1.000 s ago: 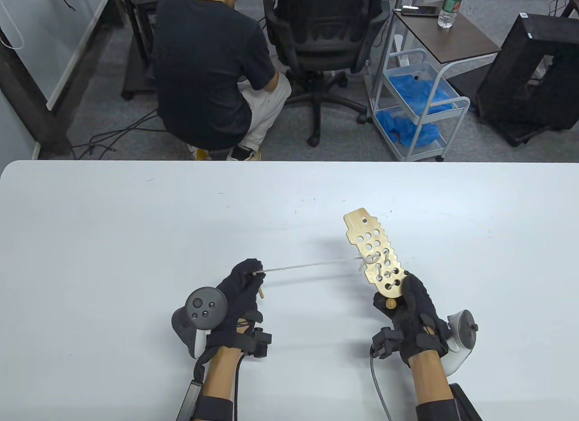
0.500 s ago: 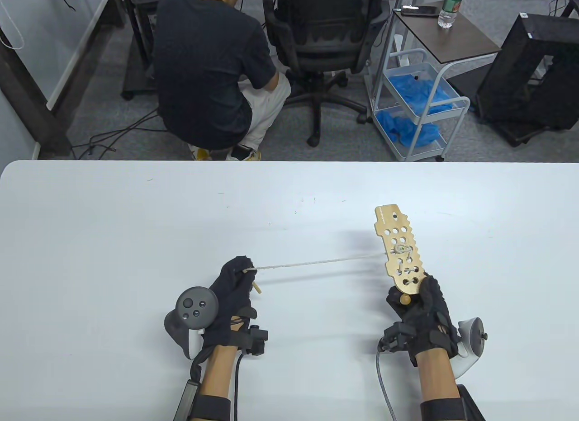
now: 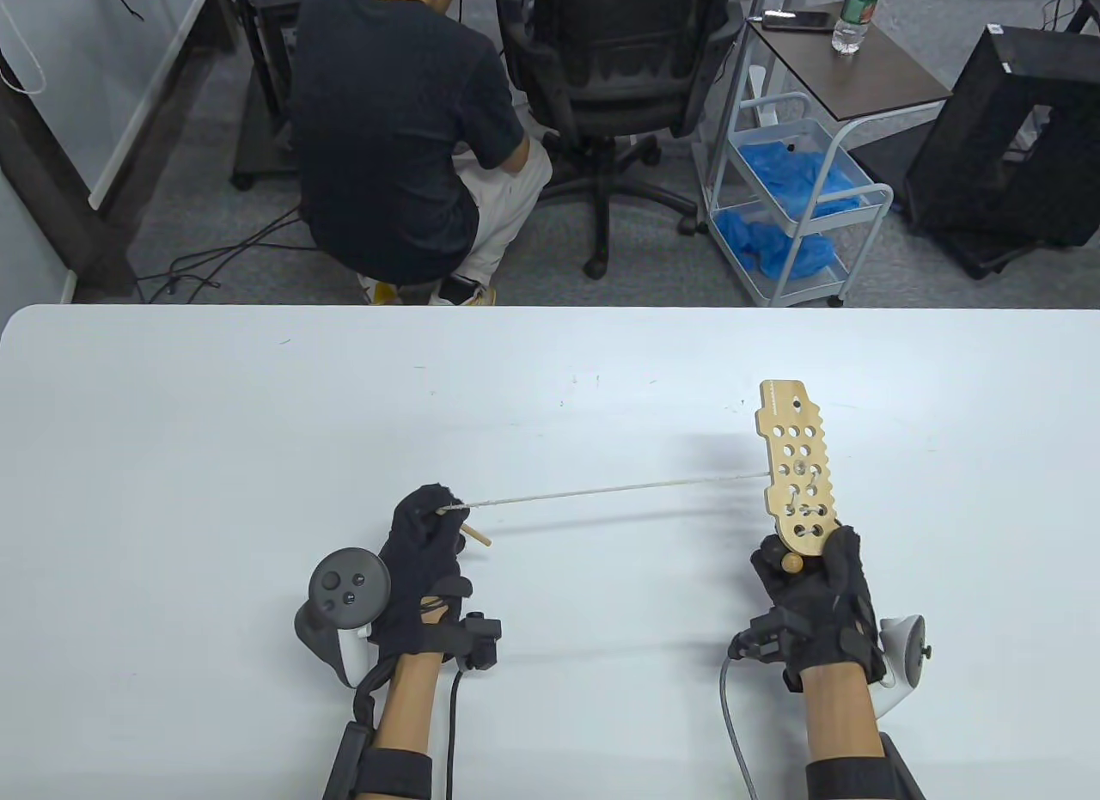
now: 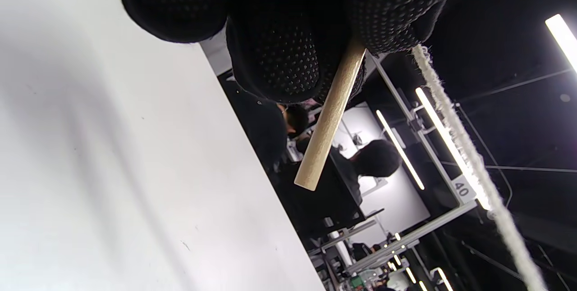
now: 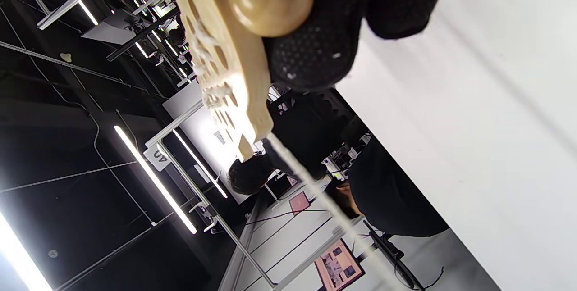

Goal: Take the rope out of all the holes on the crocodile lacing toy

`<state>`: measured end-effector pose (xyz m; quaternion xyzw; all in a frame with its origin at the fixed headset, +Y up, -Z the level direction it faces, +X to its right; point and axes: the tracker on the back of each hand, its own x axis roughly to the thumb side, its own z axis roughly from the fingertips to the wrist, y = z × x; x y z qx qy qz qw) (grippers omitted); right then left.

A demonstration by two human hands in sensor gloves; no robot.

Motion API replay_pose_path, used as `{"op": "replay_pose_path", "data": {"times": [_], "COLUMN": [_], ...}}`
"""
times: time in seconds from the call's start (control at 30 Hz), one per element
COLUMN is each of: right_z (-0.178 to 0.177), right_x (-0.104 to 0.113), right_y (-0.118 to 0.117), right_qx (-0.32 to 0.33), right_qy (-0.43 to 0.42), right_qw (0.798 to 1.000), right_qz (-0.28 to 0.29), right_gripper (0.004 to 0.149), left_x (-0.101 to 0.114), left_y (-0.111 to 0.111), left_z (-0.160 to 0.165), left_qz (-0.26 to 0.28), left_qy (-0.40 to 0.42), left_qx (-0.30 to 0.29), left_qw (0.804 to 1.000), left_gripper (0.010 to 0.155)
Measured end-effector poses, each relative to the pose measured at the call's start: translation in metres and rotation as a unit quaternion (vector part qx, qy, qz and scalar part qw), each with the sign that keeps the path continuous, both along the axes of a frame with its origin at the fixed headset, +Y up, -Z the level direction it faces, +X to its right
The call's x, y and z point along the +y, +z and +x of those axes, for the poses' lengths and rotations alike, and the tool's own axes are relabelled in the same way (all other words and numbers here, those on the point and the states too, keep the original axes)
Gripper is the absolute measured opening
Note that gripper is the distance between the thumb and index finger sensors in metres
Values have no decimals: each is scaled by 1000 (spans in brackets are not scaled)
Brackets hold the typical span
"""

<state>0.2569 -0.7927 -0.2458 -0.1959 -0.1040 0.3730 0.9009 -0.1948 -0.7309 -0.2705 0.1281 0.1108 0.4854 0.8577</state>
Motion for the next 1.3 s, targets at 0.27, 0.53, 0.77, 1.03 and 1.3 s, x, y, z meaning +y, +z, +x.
{"op": "replay_pose_path", "data": {"times": [0.27, 0.53, 0.77, 1.03, 1.3], "right_z": [4, 5, 4, 3, -2], "right_x": [-1, 0, 1, 2, 3], "right_y": [3, 4, 4, 4, 3], "right_qx": [-25, -32, -32, -35, -25], "right_qy": [-33, -32, -32, -31, -8], "right_qw": [999, 999, 999, 999, 1000], "right_qz": [7, 8, 12, 11, 11], "right_gripper": [50, 50, 50, 50, 50], "left_x": [-5, -7, -8, -11, -11], "left_y": [1, 2, 3, 3, 4], "left_z": [-7, -10, -12, -14, -12], "left_qz": [-5, -6, -8, -12, -9], "left_qy": [50, 75, 87, 109, 116], "left_qx": [18, 26, 30, 33, 31], "left_qw": [999, 997, 996, 993, 993], "left_gripper": [46, 46, 46, 45, 45]}}
